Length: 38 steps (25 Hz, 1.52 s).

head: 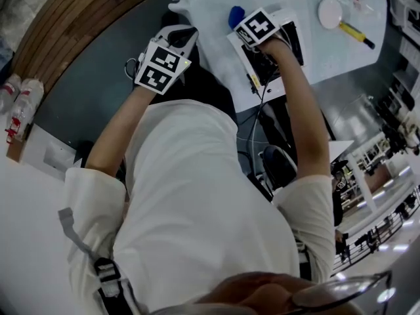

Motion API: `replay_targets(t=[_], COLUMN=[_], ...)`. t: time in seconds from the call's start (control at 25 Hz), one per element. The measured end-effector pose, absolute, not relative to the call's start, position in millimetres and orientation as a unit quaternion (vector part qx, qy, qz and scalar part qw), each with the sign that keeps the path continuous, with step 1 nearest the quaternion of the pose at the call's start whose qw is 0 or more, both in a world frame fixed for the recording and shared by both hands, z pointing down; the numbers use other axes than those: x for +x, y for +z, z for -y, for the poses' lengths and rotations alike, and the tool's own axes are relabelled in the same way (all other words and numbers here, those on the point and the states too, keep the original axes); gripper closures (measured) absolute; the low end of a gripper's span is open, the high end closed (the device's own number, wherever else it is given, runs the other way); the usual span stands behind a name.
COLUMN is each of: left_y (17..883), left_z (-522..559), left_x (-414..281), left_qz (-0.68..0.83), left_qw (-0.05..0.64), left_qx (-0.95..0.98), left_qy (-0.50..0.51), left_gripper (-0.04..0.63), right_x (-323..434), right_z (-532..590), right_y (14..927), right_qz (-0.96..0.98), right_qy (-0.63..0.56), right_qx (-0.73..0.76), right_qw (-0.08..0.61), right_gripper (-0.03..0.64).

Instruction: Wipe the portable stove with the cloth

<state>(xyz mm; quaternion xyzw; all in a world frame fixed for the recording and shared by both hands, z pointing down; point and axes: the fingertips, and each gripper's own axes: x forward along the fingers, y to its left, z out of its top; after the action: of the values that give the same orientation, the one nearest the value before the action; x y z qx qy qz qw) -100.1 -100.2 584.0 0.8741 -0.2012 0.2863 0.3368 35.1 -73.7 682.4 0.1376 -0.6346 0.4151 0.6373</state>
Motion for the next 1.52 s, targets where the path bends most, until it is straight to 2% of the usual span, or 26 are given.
replay_targets(t=[0.56,0.76,0.96,1.24,1.52], left_y=[597,589,561,550,547], left_z=[90,90,93,79,68], left_x=[-114,-106,-106,-69,-31], left_qz=[0.193,0.175,0.138,0.076,0.041], left_qw=[0.331,0.318,0.279,0.268,0.245], left_qx=[0.870,0.876,0.893,0.900,0.902], left_qy=[0.310,0.317,0.325,0.335,0.353], left_gripper=[0.563,0.563,0.563,0.563,0.563], right_x=[-14,-33,-43,-15,16], right_z=[41,34,40,33,6], right_y=[688,668,627,595,586], right_qz=[0.641,0.668,0.694,0.702,0.682], right_qy=[0.428,0.469,0.497,0.522,0.536], right_qx=[0.095,0.109,0.195,0.307,0.379], right_qw=[0.630,0.568,0.482,0.375,0.322], right_gripper=[0.535,0.535,0.535,0.535,0.535])
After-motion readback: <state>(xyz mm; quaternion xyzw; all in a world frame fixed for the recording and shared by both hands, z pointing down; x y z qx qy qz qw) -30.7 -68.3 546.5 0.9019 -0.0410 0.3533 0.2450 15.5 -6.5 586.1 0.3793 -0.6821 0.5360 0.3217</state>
